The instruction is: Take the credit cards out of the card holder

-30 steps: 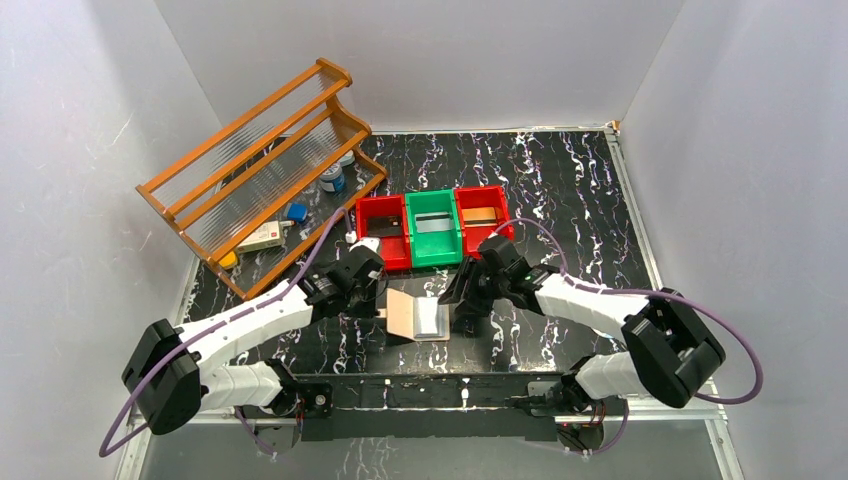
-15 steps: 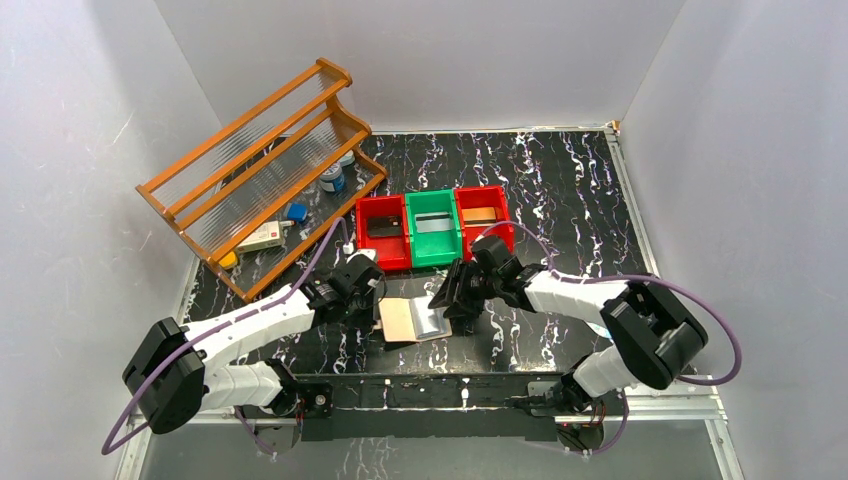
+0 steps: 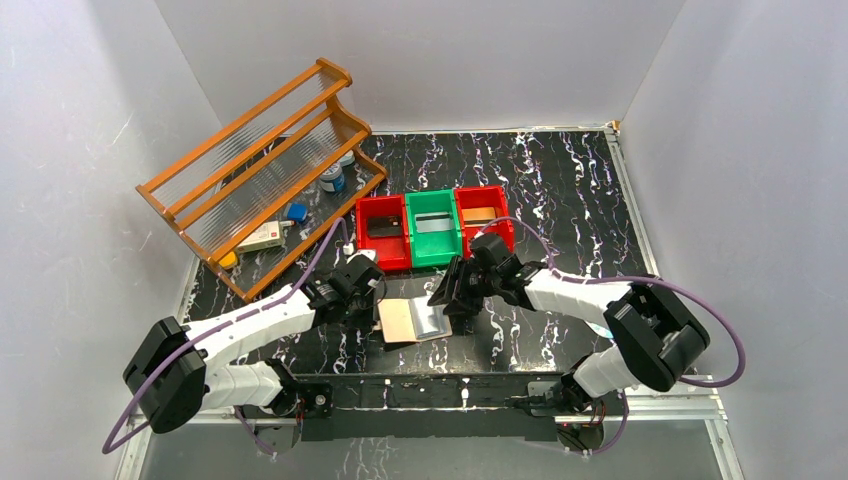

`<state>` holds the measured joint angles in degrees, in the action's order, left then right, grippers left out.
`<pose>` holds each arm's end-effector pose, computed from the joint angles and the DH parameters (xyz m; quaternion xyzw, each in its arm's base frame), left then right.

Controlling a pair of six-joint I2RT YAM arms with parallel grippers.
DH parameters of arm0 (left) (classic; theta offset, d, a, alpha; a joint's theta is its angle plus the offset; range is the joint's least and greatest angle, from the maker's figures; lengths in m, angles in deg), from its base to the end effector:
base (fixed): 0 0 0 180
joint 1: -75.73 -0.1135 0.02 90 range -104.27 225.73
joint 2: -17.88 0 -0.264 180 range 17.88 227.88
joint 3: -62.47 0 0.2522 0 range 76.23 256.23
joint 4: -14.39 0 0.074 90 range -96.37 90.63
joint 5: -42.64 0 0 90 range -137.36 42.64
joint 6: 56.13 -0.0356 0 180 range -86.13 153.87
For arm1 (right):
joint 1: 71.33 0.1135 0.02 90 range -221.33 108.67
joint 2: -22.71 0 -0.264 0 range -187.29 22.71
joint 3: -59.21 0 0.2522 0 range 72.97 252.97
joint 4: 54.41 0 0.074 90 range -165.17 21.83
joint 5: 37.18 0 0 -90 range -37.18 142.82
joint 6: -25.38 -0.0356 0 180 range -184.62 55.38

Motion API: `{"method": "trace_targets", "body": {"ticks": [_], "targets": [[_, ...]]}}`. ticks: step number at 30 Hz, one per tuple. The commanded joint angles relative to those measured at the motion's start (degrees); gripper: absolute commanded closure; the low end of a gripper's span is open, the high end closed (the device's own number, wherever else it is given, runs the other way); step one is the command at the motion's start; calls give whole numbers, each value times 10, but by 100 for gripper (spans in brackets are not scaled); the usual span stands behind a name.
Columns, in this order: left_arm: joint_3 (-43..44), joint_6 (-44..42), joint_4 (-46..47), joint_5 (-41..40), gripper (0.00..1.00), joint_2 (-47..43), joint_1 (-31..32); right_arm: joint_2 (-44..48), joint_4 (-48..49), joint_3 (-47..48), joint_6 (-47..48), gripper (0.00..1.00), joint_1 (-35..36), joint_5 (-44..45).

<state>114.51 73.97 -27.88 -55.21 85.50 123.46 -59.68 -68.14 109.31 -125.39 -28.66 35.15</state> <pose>0.1520 -0.1599 0.1974 0.0449 0.9578 -0.1442 0.2446 0.1935 0.1931 0.1628 0.0873 0.9139 0.3787 0.1174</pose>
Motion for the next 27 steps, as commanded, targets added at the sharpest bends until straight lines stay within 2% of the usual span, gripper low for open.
{"method": "trace_targets", "body": {"ticks": [1, 27], "targets": [[-1, 1, -2, 7, 100, 3, -2, 21, 1, 30, 14, 42, 3, 7], [2, -2, 11, 26, 100, 19, -2, -35, 41, 15, 4, 45, 21, -15]]}}
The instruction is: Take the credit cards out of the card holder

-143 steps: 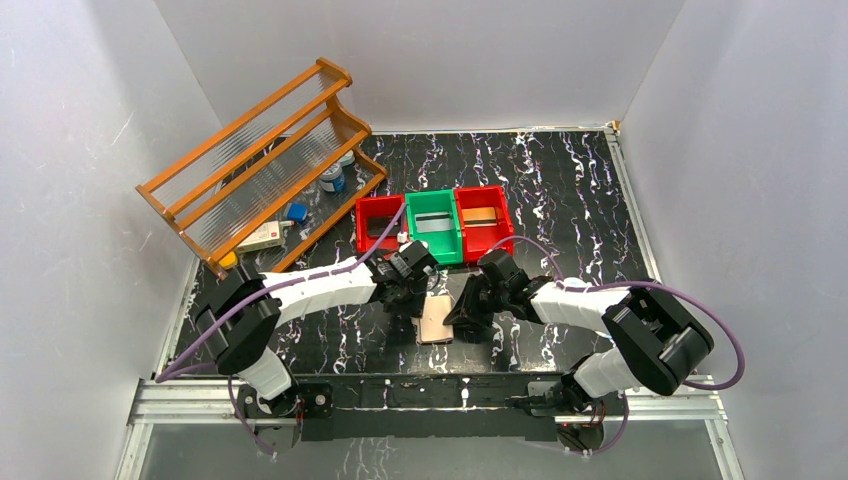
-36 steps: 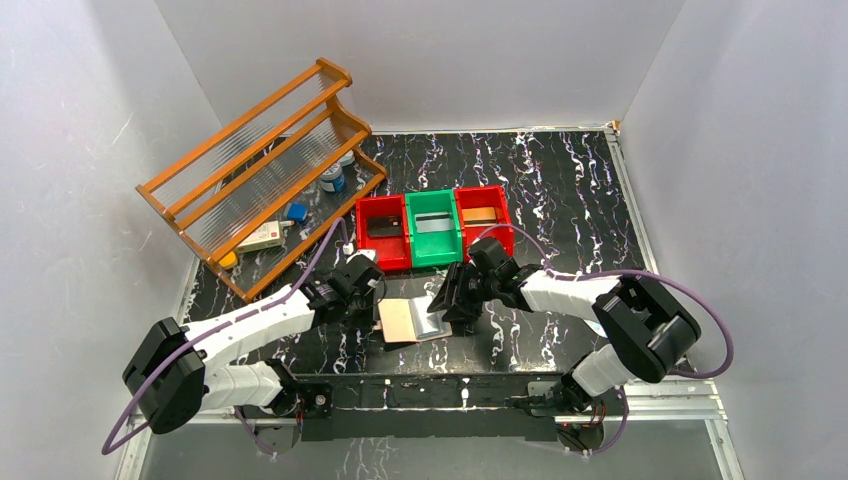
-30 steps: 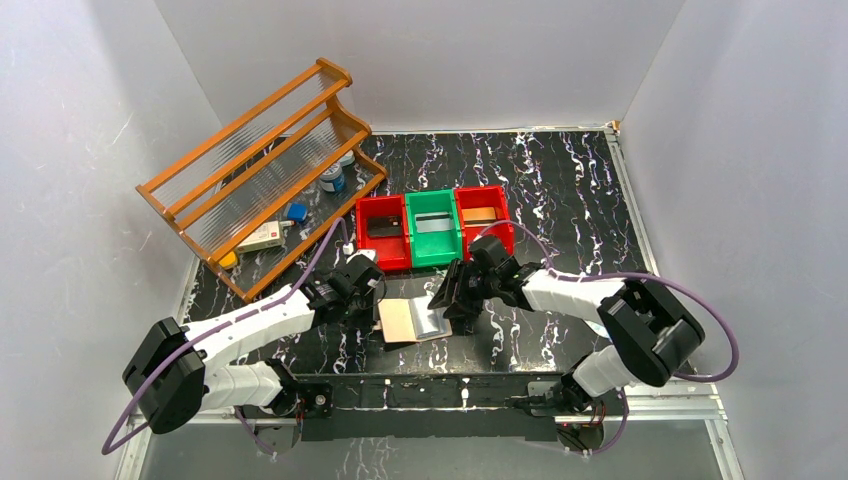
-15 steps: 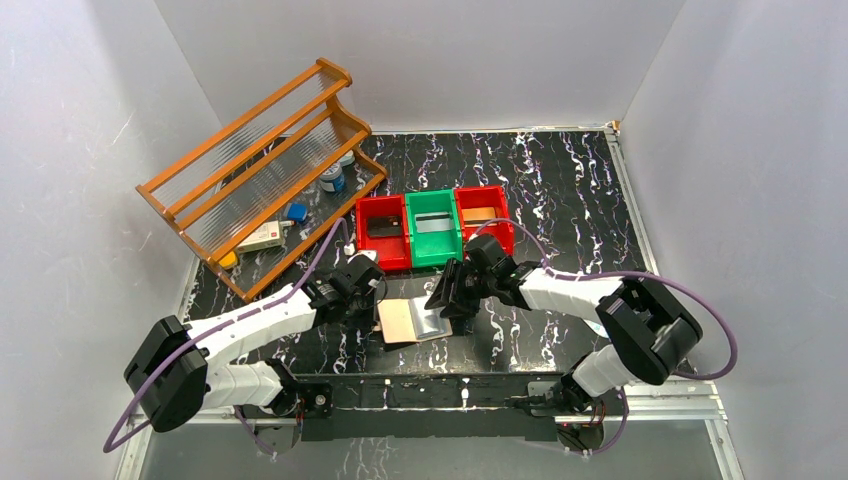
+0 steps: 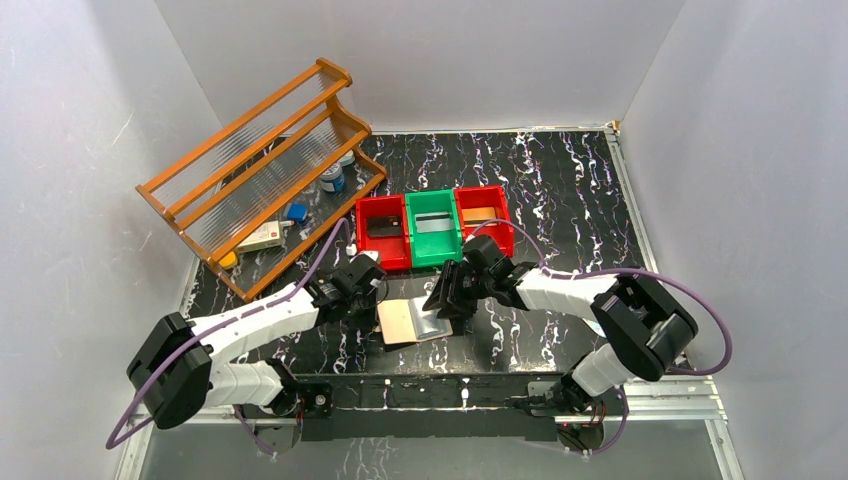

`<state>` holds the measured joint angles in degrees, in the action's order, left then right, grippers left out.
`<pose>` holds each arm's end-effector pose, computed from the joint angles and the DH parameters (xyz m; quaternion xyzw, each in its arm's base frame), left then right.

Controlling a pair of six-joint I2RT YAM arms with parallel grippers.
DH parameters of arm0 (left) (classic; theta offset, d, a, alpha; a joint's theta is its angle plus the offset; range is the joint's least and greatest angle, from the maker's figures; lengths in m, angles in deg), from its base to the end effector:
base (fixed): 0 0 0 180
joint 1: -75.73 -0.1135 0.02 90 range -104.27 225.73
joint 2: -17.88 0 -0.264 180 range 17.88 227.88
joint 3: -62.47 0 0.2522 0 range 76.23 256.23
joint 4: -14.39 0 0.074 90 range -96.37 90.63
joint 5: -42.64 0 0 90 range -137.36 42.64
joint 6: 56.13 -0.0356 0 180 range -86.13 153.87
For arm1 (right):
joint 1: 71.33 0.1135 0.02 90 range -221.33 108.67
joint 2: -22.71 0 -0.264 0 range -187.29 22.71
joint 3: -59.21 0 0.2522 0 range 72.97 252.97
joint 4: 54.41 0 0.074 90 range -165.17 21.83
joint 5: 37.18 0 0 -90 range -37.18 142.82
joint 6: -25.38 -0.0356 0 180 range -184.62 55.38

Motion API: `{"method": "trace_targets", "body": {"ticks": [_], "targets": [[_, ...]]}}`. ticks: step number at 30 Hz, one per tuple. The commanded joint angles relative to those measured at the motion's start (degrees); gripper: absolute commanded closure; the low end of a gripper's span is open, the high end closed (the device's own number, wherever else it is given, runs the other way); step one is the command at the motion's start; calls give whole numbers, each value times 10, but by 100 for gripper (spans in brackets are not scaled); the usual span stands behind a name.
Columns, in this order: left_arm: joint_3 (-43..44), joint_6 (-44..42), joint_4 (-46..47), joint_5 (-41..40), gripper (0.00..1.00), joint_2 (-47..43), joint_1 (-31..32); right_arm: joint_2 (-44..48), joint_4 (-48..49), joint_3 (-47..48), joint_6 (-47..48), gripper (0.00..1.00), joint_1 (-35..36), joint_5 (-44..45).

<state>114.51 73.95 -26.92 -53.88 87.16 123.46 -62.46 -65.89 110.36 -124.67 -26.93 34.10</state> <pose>0.1540 -0.1634 0.1924 0.0487 0.9599 -0.1482 0.2329 0.1937 0.2057 0.1586 0.0633 0.9131 0.3875 0.1099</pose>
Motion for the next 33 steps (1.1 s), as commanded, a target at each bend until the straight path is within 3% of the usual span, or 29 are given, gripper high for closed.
{"method": "trace_targets", "body": {"ticks": [1, 8, 12, 33], "targets": [[2, -1, 1, 13, 100, 3, -2, -7, 16, 4, -3, 44, 4, 0], [0, -5, 2, 11, 100, 7, -2, -21, 17, 2, -3, 44, 5, -8], [0, -6, 4, 12, 100, 14, -2, -26, 53, 4, -7, 48, 5, -40], [-8, 4, 15, 5, 100, 4, -2, -114, 200, 65, -64, 47, 47, -125]]}}
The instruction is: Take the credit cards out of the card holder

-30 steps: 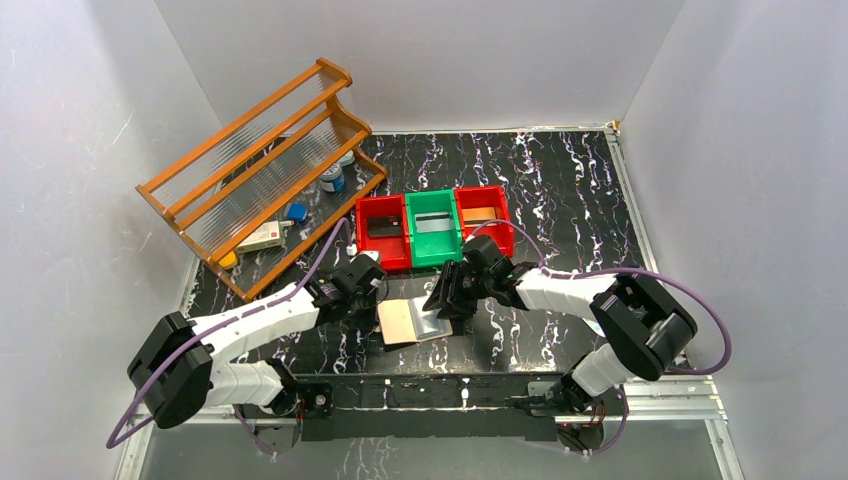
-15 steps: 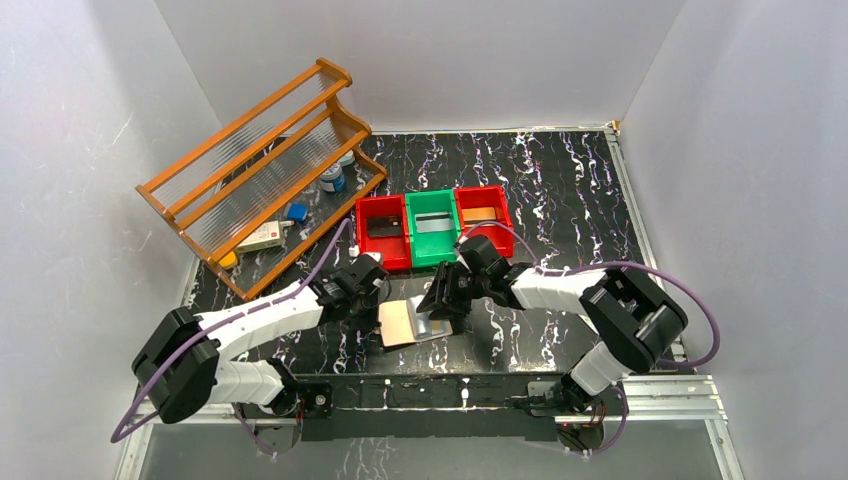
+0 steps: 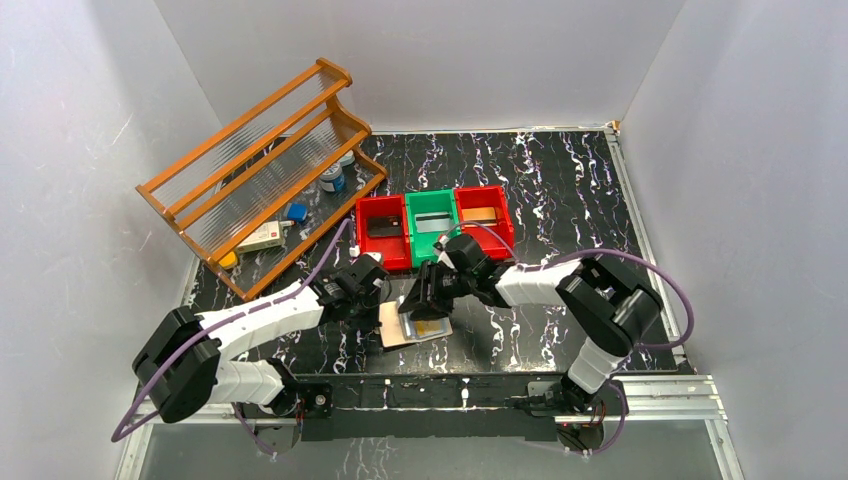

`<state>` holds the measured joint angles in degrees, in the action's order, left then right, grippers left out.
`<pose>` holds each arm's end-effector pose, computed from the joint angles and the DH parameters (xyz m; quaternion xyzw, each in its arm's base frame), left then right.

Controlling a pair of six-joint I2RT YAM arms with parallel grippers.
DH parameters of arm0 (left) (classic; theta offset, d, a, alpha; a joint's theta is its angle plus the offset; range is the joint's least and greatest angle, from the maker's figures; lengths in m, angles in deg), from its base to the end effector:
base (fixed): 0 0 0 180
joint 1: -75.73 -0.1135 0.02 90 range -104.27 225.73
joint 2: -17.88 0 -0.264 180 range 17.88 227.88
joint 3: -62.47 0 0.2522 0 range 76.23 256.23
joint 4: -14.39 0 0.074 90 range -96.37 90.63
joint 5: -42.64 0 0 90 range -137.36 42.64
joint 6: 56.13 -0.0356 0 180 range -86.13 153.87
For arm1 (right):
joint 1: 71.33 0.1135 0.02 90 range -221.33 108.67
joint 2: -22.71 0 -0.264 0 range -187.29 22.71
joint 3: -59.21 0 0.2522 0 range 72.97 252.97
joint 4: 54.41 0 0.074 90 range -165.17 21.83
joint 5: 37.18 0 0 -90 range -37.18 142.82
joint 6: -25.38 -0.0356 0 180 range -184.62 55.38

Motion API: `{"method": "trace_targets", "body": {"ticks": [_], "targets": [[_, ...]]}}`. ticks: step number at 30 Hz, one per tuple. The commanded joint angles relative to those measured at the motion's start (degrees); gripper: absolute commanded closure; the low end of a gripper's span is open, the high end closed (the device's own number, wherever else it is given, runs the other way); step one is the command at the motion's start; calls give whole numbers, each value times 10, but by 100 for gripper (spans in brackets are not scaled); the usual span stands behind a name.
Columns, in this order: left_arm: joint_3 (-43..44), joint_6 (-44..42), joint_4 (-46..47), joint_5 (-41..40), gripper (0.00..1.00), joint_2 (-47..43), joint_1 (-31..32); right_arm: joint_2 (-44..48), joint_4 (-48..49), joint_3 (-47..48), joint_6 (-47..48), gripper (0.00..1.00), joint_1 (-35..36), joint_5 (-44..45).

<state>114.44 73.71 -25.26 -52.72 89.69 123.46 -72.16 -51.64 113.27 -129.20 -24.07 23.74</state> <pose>0.1574 -0.1682 0.1844 0.0540 0.9623 -0.1493 0.2210 0.2018 0.2439 0.1469 0.0223 0.8768 0.4777 0.0507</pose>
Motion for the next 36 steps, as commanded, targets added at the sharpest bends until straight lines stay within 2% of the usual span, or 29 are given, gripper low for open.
{"method": "trace_targets", "body": {"ticks": [1, 14, 18, 20, 26, 30, 33, 36], "targets": [[-9, 8, -2, -7, 100, -21, -2, -23, 65, 39, -23, 47, 21, -21], [-24, 21, -4, -14, 100, -37, -2, -69, 86, 54, -45, 43, 45, -21], [-26, 24, -5, -12, 98, -36, -2, -82, 49, 60, -44, 43, 45, -6], [-26, 28, -8, -15, 96, -38, -2, -92, 21, 61, -42, 47, 46, 8], [-24, 48, -35, -42, 80, -76, -2, -83, -111, 85, 5, 58, 56, 90], [-11, 59, -47, -52, 65, -105, -2, -88, -113, 80, 3, 71, 56, 98], [13, 52, -41, -38, 59, -116, -3, -92, -105, 75, -1, 73, 56, 98], [37, 36, -9, -3, 58, -114, -3, -87, -87, 71, -6, 74, 57, 99]]}}
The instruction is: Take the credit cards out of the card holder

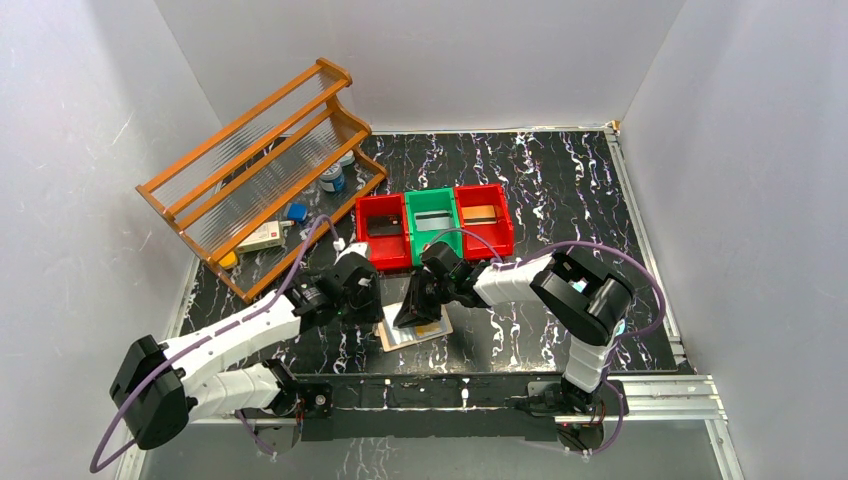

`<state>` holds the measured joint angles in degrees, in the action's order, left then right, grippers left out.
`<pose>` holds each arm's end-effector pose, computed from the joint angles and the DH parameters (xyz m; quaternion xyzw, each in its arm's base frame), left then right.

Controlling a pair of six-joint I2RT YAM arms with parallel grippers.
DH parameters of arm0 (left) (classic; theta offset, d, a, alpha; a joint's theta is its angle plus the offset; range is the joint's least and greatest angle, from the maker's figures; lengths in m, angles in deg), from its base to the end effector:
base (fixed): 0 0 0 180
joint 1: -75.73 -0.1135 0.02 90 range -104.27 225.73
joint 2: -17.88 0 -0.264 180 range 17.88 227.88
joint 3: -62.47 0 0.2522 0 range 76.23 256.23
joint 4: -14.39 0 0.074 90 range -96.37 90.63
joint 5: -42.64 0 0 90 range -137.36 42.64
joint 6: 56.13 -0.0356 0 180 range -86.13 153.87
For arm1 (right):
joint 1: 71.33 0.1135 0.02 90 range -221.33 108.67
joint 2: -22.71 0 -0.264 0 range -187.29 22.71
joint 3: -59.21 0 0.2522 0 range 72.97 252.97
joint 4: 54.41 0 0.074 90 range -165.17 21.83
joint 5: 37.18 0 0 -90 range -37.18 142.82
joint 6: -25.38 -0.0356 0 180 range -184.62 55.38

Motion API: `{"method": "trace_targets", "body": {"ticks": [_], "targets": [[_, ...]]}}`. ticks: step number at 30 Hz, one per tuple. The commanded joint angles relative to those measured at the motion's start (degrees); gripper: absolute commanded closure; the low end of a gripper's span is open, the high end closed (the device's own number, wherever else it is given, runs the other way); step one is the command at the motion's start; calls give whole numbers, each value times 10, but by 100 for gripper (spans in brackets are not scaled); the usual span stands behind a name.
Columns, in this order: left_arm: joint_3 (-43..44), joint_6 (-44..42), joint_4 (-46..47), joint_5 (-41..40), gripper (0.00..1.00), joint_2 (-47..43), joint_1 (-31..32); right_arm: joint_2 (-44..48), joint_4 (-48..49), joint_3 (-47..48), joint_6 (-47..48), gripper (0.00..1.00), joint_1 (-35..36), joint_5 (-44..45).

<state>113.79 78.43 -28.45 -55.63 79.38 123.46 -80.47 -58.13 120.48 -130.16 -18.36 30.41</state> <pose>0.1437 -0.1504 0.2137 0.0033 0.9462 -0.1807 0.2685 0.1955 0.2817 0.1257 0.0265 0.9109 0.4103 0.0347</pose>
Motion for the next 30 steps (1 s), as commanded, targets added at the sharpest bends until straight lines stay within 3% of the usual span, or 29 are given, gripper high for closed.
{"method": "trace_targets", "body": {"ticks": [1, 6, 11, 15, 22, 30], "targets": [[48, -11, 32, 39, 59, -8, -3, -2, -19, -1, 2, 74, -1, 33], [38, 35, 114, 102, 67, 3, -3, 1, -11, -3, -2, 76, -1, 35], [15, 92, 144, 110, 89, 30, -4, -1, -1, -8, -9, 77, -1, 28], [-9, 109, 146, 102, 100, 47, -7, 0, 3, -11, -12, 77, -1, 28], [-51, 114, 175, 109, 100, 88, -16, 6, 6, -4, -12, 77, -1, 23], [-41, 87, 157, 87, 100, 149, -17, 30, -14, 28, 0, 74, -1, 10]]}}
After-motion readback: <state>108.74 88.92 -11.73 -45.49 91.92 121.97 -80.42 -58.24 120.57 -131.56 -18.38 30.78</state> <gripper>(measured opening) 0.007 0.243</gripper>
